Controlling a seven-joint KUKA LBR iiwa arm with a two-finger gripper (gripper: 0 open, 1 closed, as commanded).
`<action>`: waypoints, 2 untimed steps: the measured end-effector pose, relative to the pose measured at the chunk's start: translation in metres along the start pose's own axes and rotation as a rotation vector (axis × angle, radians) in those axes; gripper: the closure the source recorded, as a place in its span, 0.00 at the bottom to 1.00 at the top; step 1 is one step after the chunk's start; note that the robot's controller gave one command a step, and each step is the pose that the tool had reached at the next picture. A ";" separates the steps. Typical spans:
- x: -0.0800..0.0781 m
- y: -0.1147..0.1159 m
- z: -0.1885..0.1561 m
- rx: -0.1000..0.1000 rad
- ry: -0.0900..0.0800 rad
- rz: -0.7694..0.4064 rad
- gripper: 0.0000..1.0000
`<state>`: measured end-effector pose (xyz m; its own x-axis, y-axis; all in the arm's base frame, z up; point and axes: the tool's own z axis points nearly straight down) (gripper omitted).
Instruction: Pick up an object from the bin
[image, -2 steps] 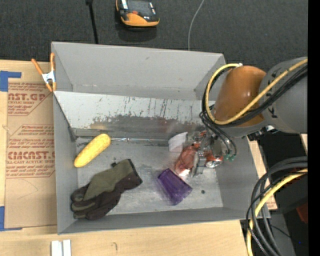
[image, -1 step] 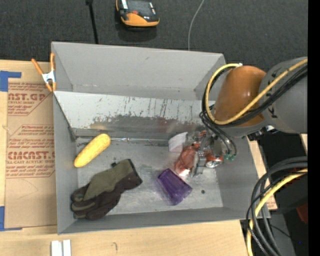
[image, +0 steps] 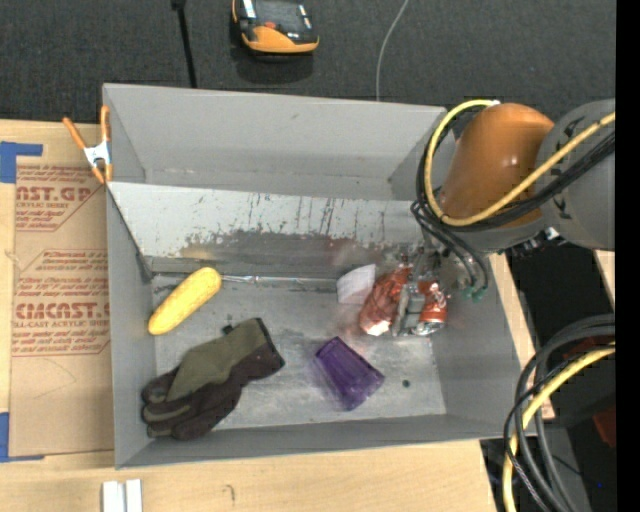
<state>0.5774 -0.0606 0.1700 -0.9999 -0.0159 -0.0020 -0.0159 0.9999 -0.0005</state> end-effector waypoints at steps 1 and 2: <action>0.000 0.000 0.000 0.000 0.000 0.000 1.00; -0.001 0.001 -0.029 0.000 0.002 -0.001 1.00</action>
Offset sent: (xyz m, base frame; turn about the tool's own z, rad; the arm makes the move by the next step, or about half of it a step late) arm 0.0018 0.0009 0.0427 -0.0030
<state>0.5784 -0.0600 0.1993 -0.9999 -0.0172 0.0004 -0.0172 0.9999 -0.0001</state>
